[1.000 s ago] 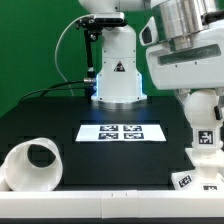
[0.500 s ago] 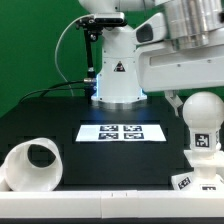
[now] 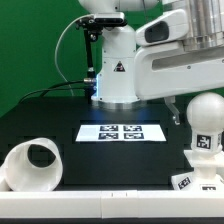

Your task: Assemble lamp

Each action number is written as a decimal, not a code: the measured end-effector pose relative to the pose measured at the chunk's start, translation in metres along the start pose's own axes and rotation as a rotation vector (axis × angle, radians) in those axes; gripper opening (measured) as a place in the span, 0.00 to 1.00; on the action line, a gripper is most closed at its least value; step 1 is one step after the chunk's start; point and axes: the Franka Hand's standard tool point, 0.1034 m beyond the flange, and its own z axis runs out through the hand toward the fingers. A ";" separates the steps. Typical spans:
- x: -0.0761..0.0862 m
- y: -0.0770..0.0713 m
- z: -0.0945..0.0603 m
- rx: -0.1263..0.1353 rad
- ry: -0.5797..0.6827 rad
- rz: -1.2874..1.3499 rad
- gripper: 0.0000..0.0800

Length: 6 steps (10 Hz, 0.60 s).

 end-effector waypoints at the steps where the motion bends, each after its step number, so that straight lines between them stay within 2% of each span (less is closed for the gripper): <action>1: 0.003 0.002 0.000 -0.032 0.000 -0.183 0.87; 2: 0.003 0.004 0.003 -0.036 -0.006 -0.314 0.87; 4: 0.003 0.004 0.004 -0.035 -0.005 -0.337 0.87; 5: 0.003 0.004 0.004 -0.035 -0.005 -0.327 0.73; 6: 0.003 0.004 0.004 -0.034 -0.004 -0.324 0.72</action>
Offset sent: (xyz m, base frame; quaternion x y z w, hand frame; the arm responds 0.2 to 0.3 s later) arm 0.0000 0.0000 0.0000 0.0000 0.0000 -0.0650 0.9979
